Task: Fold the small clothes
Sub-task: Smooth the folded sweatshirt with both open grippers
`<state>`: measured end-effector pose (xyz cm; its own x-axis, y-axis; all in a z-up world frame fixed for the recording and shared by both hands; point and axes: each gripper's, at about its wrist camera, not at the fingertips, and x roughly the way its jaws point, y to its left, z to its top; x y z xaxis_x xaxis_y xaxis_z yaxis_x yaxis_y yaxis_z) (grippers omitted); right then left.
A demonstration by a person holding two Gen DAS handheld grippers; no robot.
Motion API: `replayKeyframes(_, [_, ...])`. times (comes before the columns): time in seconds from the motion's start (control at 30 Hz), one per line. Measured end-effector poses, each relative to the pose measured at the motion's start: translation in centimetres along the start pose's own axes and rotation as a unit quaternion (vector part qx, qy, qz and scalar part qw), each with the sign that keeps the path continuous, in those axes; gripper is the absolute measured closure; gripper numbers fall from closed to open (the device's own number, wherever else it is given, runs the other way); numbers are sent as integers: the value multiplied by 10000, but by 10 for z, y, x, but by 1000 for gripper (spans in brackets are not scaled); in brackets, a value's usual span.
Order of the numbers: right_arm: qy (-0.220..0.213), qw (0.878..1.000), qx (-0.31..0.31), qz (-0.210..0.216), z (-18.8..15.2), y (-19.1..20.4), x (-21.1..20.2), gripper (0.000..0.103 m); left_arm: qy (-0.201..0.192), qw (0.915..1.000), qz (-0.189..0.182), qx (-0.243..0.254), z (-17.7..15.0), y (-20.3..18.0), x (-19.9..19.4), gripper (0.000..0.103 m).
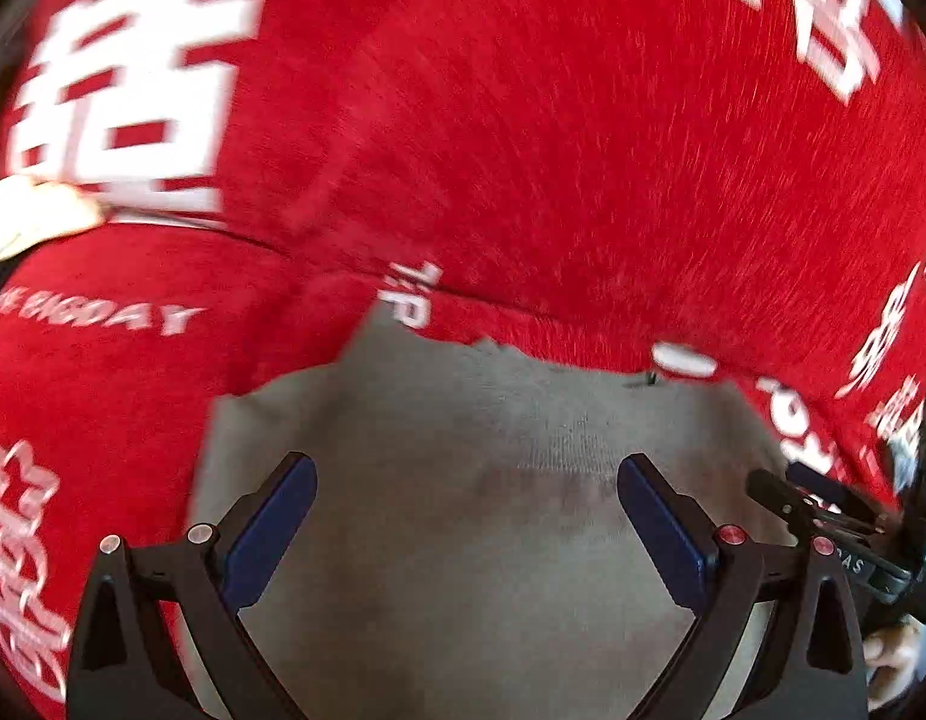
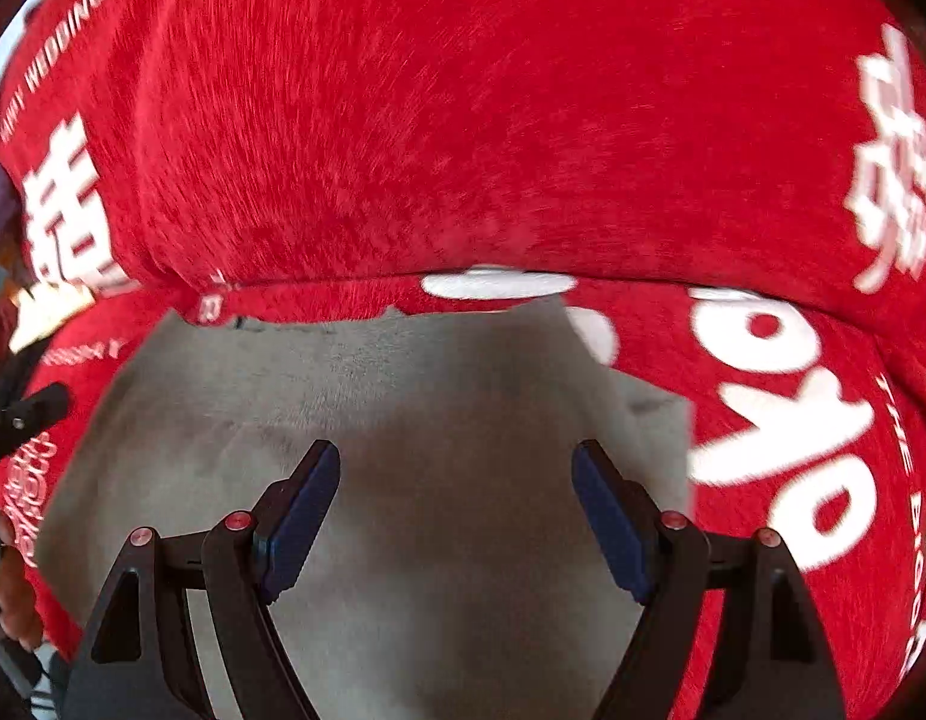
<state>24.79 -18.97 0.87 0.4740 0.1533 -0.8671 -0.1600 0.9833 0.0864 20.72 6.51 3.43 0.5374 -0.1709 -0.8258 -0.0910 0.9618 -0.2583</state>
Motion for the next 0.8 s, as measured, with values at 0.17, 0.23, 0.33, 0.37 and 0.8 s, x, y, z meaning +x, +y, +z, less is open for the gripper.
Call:
replayKeyframes(0.17, [297,9991,13,-303,13,-12,36,20,420,9974,594,-16,23,21,64,2])
replayKeyframes(0.23, [427,9981,303,-332,13,-36,46,21,631,9932,746,-636,26,62,77,2])
replayKeyframes(0.33, [198,9983,543,12,10,-56,36,21,687,9803,251,-1834,26,122,71,2])
replayKeyframes(0.37, [169,9983,541,-157,10,-58,32,21,617,9754,204,-2109,25,137,65,2])
replayKeyframes(0.8, [-17,9953,-742,-618,-71,13,-24,20,231,9958,51,884,-66,-6,-14,2])
